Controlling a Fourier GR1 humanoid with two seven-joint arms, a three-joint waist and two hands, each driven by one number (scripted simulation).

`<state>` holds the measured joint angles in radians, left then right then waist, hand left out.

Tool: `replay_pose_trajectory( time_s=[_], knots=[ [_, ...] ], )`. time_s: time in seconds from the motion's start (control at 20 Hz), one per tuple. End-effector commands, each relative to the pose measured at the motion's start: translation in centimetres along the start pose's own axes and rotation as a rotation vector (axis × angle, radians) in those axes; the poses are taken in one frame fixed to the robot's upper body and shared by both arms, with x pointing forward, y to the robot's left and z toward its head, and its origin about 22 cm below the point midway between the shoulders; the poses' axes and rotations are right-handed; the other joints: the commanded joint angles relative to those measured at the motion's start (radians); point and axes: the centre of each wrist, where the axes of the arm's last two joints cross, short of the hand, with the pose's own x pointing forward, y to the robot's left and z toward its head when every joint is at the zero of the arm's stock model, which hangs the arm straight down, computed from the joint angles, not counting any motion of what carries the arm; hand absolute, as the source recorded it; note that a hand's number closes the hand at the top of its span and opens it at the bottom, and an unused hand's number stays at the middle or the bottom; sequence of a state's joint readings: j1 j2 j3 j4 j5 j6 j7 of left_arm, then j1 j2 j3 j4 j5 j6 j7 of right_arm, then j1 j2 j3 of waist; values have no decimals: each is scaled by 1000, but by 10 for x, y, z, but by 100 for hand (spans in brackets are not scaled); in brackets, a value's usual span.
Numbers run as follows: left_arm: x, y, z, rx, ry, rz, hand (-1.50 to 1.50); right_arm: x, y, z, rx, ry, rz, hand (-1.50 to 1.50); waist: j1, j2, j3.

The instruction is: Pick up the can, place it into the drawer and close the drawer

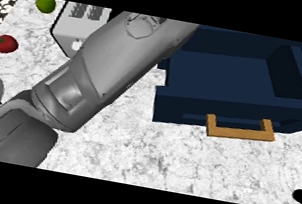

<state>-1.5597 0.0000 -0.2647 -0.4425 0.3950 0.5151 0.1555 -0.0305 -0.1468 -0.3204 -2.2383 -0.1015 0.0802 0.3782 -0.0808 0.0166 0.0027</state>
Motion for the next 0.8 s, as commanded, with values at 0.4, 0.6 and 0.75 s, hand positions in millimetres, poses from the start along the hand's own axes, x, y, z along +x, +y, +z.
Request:
replay_pose_trajectory(
  time_s=[0.4, 0.6, 0.75],
  knots=[
    [-7, 0, -5, 141, -17, -22, -150, 2, 0, -8, 20, -40, 43, -150, -25, 10, 1],
    [-11, 1, -6, 157, -13, -4, -150, 16, 7, -18, 47, -95, 132, -150, -27, 14, 0],
    [-9, 2, -7, 168, 2, 28, -150, 15, 13, -22, 95, -137, 202, -150, -21, 14, 0]
  ],
)
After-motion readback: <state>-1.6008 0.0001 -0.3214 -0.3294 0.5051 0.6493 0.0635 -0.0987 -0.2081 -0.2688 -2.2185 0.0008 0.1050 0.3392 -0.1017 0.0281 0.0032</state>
